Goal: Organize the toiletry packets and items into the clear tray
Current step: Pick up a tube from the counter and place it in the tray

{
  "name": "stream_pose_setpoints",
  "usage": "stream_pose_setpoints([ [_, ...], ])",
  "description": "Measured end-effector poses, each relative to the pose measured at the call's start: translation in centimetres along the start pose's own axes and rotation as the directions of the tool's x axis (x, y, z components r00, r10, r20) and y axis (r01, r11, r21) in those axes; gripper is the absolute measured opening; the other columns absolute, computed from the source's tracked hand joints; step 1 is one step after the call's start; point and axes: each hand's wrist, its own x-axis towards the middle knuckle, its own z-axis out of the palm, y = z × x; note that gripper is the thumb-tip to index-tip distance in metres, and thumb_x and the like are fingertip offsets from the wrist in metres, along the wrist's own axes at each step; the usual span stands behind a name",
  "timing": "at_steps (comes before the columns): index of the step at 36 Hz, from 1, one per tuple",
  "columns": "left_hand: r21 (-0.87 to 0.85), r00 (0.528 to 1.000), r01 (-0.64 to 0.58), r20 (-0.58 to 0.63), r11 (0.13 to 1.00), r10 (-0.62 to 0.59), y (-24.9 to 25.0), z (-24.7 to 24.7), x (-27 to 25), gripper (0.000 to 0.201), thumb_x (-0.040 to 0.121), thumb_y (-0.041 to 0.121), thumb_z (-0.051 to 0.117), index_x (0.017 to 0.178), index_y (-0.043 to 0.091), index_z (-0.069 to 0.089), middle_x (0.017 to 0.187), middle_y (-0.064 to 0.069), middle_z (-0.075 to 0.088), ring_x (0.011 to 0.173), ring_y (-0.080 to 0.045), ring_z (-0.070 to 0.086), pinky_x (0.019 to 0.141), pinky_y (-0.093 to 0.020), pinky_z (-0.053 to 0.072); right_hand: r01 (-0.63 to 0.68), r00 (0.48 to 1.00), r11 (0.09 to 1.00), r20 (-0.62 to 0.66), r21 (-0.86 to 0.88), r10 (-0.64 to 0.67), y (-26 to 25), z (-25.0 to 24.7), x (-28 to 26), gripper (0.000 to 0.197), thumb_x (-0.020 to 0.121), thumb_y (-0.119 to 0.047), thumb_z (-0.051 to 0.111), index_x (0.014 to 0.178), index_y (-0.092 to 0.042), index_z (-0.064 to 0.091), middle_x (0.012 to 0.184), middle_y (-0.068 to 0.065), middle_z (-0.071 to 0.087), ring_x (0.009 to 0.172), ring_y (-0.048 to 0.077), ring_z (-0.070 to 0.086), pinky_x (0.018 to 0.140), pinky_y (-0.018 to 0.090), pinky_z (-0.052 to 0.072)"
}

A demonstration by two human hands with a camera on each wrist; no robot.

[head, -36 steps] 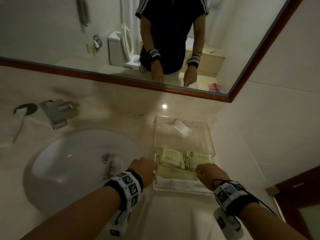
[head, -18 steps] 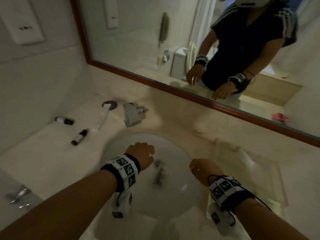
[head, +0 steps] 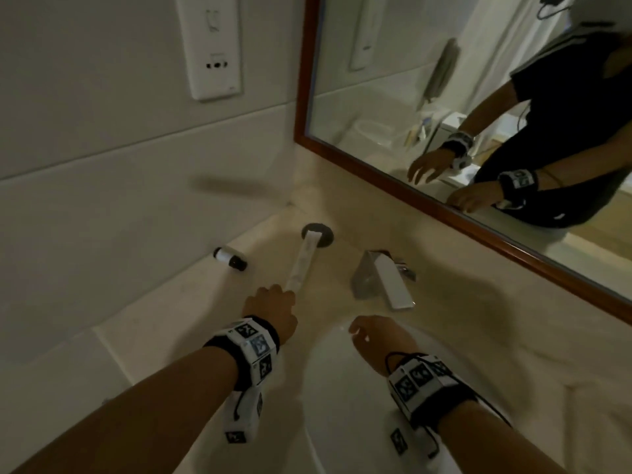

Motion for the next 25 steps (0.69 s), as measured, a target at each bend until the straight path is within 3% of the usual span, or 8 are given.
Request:
stream_pose_setpoints([
  [6, -0.099, 0.999, -0.015, 0.029, 0.995, 0.018, -1.4, 1.4, 4.1, 0.041, 0.097, 0.030, 0.042, 0.136, 0.015, 0.039, 0.132, -0.008, 0.045, 0.116, -0.028, 0.050, 0.095, -0.037, 0.044, 0.040, 0.999, 0.995, 0.007, -0.088, -0.040, -3.0, -0.3, 5.1, 0.034, 0.093, -0.028, 0.046, 0.127, -0.028, 0.045, 0.127, -0.002, 0.055, 0.113, 0.018, 0.056, 0.096, 0.031, 0.046],
  [10, -0.177, 0.999, -0.032, 0.031, 0.984, 0.038, -1.0, 3.2, 6.1, 0.047, 0.097, 0.029, 0.043, 0.140, 0.014, 0.033, 0.138, -0.009, 0.040, 0.119, -0.027, 0.048, 0.097, -0.036, 0.044, 0.014, 0.999, 0.995, 0.032, -0.094, -0.011, -3.8, -0.3, 7.9, 0.038, 0.093, -0.028, 0.048, 0.129, -0.027, 0.039, 0.130, 0.000, 0.049, 0.110, 0.022, 0.057, 0.092, 0.035, 0.049],
  [15, -0.092, 1.000, 0.001, -0.018, 0.996, -0.002, -0.8, 3.9, 8.6, 0.063, 0.096, 0.036, 0.044, 0.148, 0.013, 0.016, 0.143, -0.009, 0.035, 0.124, -0.028, 0.043, 0.100, -0.041, 0.040, 0.004, 0.999, 0.997, 0.044, -0.073, 0.000, -4.3, -0.2, 11.5, 0.048, 0.091, -0.024, 0.051, 0.136, -0.028, 0.034, 0.136, 0.002, 0.038, 0.110, 0.024, 0.054, 0.092, 0.036, 0.050],
  [19, -0.029, 0.999, 0.045, 0.005, 0.999, -0.045, -1.1, 4.2, 10.3, 0.057, 0.097, 0.028, 0.042, 0.146, 0.007, 0.023, 0.140, -0.009, 0.038, 0.123, -0.026, 0.043, 0.092, -0.040, 0.043, -0.018, 0.999, 0.996, 0.047, -0.088, 0.022, -4.6, 0.0, 13.6, 0.057, 0.091, -0.025, 0.051, 0.142, -0.029, 0.026, 0.142, 0.003, 0.031, 0.114, 0.026, 0.053, 0.094, 0.039, 0.050],
  [25, -0.007, 0.999, -0.003, 0.052, 1.000, 0.004, -2.2, 3.6, 11.4, 0.045, 0.097, 0.018, 0.044, 0.139, 0.008, 0.033, 0.141, -0.013, 0.035, 0.121, -0.030, 0.043, 0.095, -0.041, 0.042, -0.007, 0.999, 0.998, 0.042, -0.060, 0.009, -4.8, 0.8, 15.4, 0.068, 0.091, -0.021, 0.052, 0.147, -0.031, 0.015, 0.153, 0.002, 0.012, 0.129, 0.025, 0.042, 0.102, 0.038, 0.045],
])
